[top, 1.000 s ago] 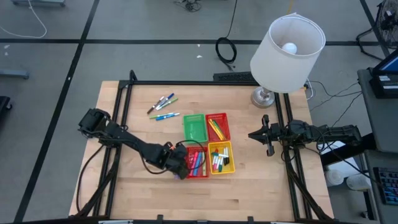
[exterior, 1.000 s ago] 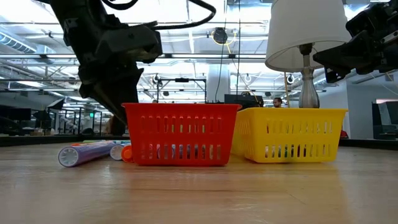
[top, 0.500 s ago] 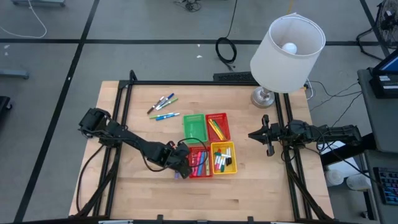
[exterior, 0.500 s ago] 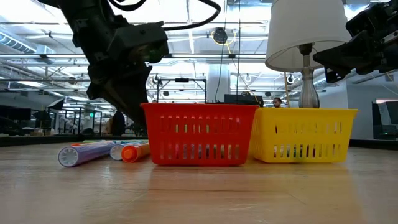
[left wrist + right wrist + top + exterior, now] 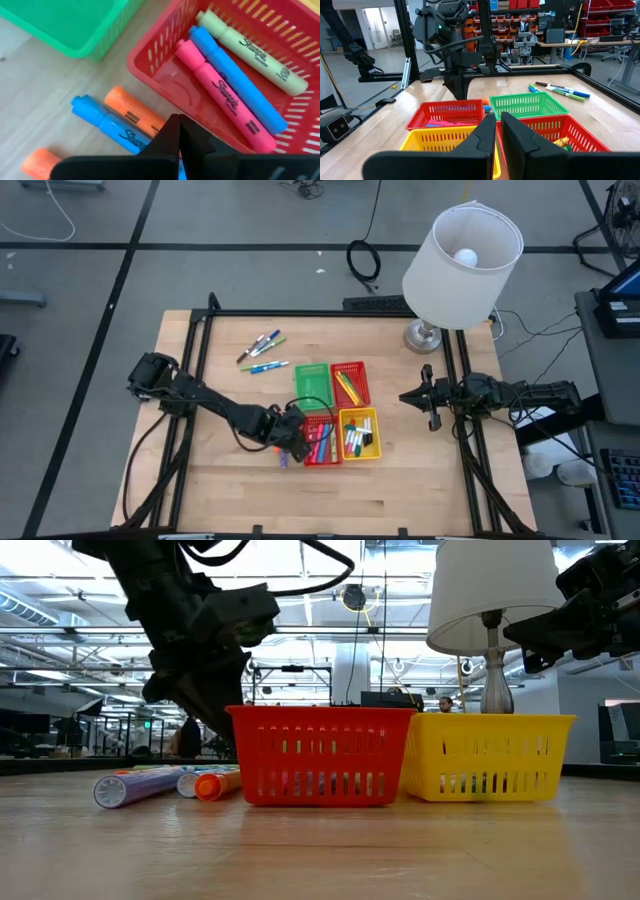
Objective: Pick & Place Markers
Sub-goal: Put the large orange highlighter into the bottom red bin
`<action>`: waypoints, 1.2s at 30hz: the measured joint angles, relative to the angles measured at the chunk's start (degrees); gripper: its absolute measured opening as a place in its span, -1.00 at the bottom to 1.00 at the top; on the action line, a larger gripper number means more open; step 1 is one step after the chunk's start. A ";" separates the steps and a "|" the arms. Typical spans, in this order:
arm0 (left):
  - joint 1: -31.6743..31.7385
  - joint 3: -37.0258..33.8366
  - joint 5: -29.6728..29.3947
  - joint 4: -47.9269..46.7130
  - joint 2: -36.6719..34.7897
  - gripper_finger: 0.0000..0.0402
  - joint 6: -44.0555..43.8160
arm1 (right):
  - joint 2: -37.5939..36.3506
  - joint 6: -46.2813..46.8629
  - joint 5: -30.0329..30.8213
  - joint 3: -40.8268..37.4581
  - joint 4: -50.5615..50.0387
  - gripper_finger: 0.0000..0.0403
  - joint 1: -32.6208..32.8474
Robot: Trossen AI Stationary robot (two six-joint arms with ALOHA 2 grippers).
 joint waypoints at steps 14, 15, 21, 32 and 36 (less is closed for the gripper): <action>0.00 -5.49 3.56 4.90 0.54 -0.98 -4.17 | 0.02 -0.02 0.01 0.00 0.00 -0.91 0.00; 0.00 -5.76 4.07 3.98 0.54 -0.98 -5.02 | 0.02 -0.02 0.00 -0.02 0.00 -0.91 0.00; 0.00 -5.76 4.86 0.53 0.53 -0.99 -7.76 | 0.02 -0.01 0.00 0.00 0.00 -0.91 0.00; -2.45 2.13 6.31 -21.45 -5.56 -0.96 -11.18 | 0.02 0.00 0.02 -0.02 0.00 -0.91 0.00; -4.45 2.66 5.93 -27.30 -8.60 -0.91 -19.00 | 0.02 -0.02 0.00 0.00 0.00 -0.91 0.02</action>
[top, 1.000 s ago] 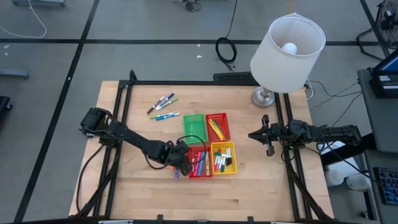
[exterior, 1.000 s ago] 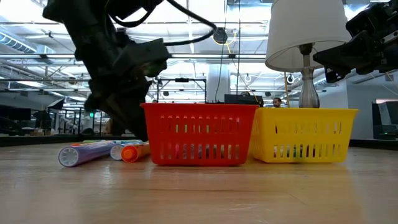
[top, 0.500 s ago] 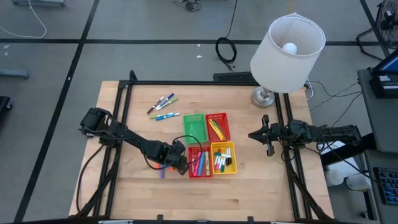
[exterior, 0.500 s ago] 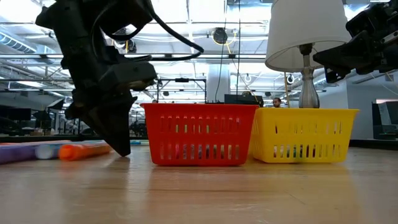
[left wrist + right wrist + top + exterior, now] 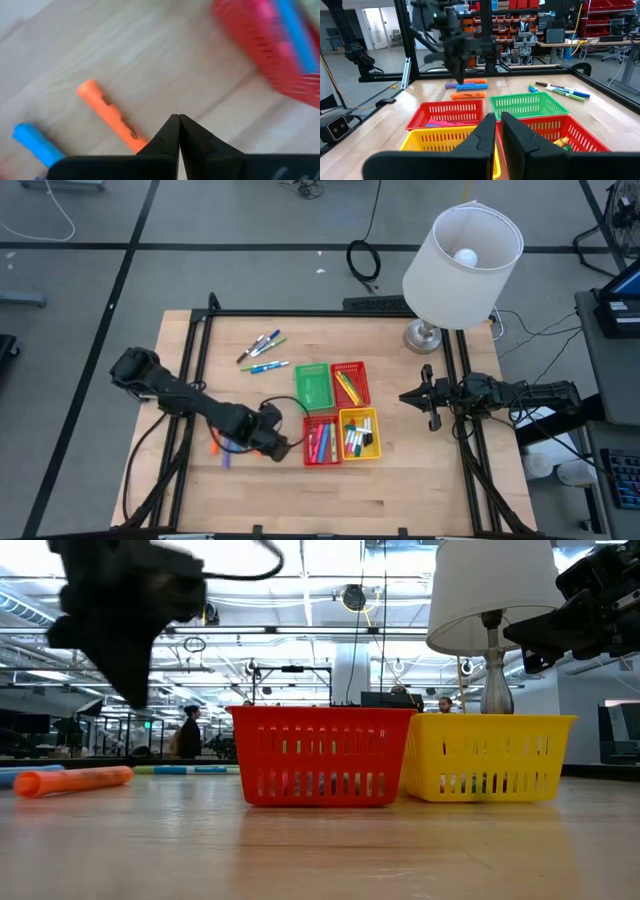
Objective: Pick & Place Markers
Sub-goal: Put the large orange highlighter into the bottom red bin
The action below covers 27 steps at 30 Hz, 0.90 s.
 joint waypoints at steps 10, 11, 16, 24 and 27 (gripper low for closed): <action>-0.45 -7.07 6.24 -9.22 0.06 -0.30 -16.72 | 0.00 0.00 0.00 -0.02 0.00 -0.91 -0.02; -0.41 -7.80 6.69 -8.90 0.08 -0.22 -16.82 | 0.00 0.00 0.00 0.00 0.00 -0.91 -0.02; -0.47 -8.71 7.75 -7.95 0.06 0.13 -17.61 | 0.00 0.01 0.00 -0.01 0.00 -0.91 -0.02; -0.47 -8.71 9.34 -8.34 0.06 0.27 -17.73 | 0.00 0.00 0.00 -0.02 0.00 -0.91 -0.02; -0.45 -8.71 9.17 -9.80 0.06 0.27 -18.89 | 0.00 0.01 0.00 -0.01 0.00 -0.91 -0.02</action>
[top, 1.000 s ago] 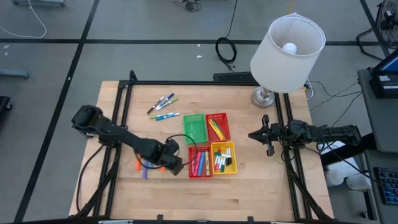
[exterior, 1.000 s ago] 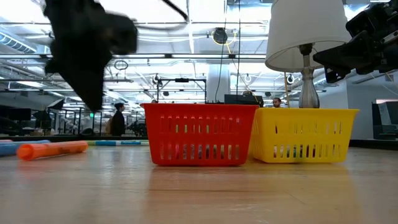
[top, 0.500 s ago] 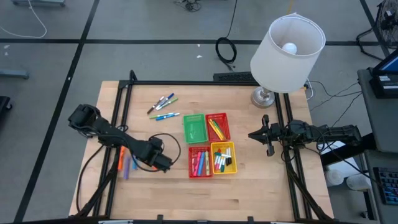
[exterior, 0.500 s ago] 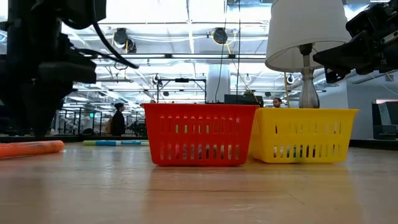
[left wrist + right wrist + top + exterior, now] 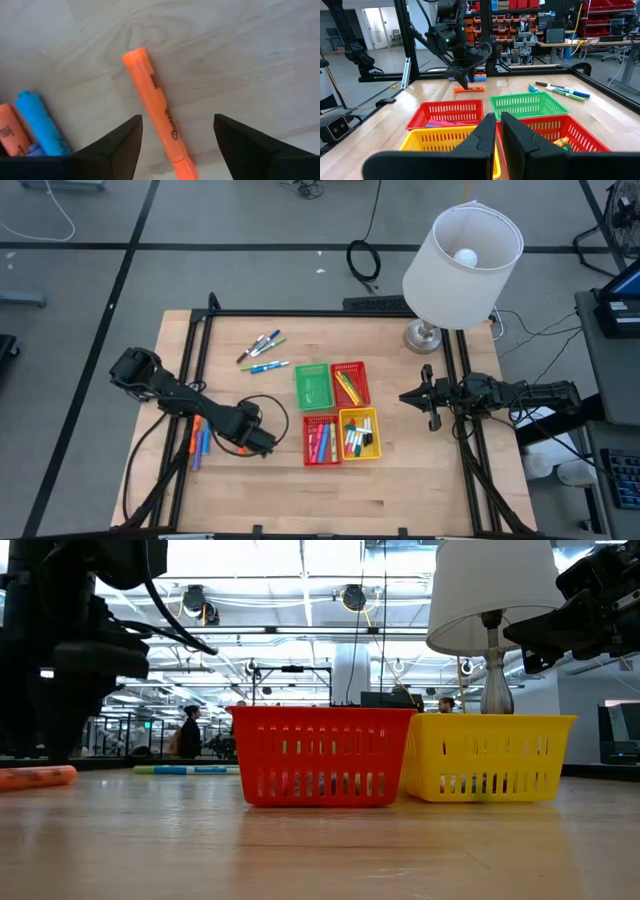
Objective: Pick & Place Markers
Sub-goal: Put the large orange highlighter into the bottom red bin
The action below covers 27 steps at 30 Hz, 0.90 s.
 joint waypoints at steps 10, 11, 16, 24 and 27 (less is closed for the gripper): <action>0.00 -8.04 3.77 10.86 -0.39 0.27 -1.63 | 0.00 -0.01 0.00 0.01 0.00 -0.91 0.00; 0.00 -9.15 3.73 13.02 -0.51 0.27 -1.66 | -0.02 -0.01 0.00 0.01 0.01 -0.91 0.00; 0.04 -11.80 3.74 18.32 -0.85 0.27 -0.36 | -0.01 -0.01 0.00 0.00 0.00 -0.91 0.00; 0.00 -12.12 3.52 18.89 -2.23 0.27 -1.41 | 0.00 0.00 0.00 0.00 0.00 -0.91 0.00; -0.02 -12.15 3.03 19.42 -3.18 0.27 -1.41 | 0.00 -0.01 0.00 0.00 0.00 -0.91 0.01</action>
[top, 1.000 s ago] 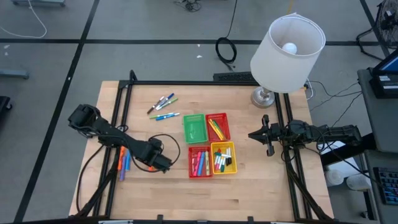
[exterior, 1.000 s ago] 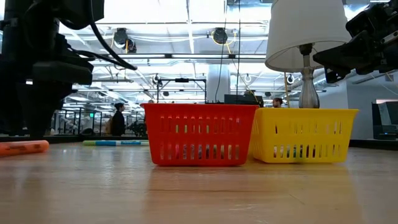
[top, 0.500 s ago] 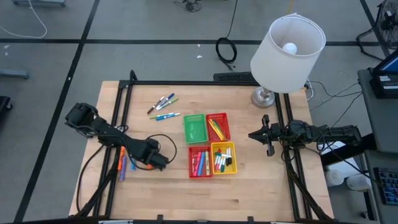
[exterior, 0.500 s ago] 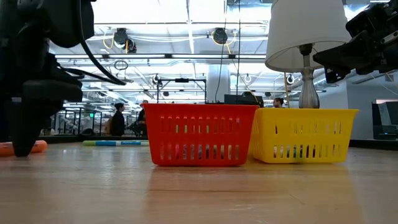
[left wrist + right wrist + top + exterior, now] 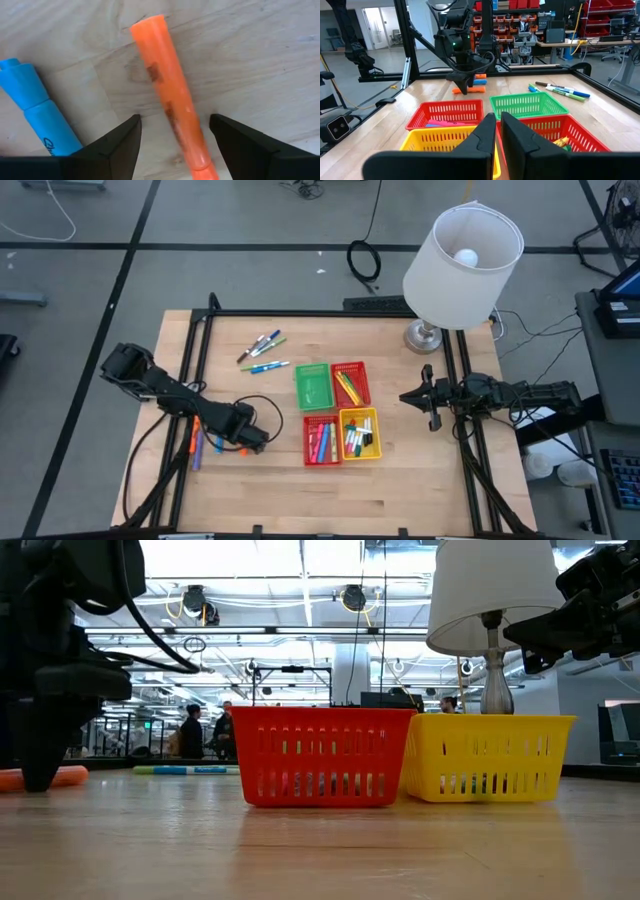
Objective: Pick & Place Markers
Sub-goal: Put the large orange highlighter into the bottom red bin
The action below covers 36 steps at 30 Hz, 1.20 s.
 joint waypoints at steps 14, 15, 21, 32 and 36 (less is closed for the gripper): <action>-0.04 -0.02 -1.76 2.22 -0.53 0.27 1.97 | -0.02 0.02 0.01 0.02 0.00 -0.91 -0.01; -0.04 0.04 -1.78 2.38 -0.53 0.27 1.95 | -0.02 0.00 0.02 0.01 0.00 -0.91 -0.01; -0.04 0.15 -2.54 2.71 -0.55 0.27 0.61 | -0.02 0.02 0.00 0.00 0.00 -0.91 -0.01; -0.02 0.15 -2.79 3.06 -0.58 0.27 0.46 | -0.02 0.00 0.00 0.01 0.00 -0.91 0.00; 0.04 0.19 -1.79 2.55 -0.58 0.27 0.52 | -0.02 0.00 0.00 0.01 0.00 -0.91 -0.01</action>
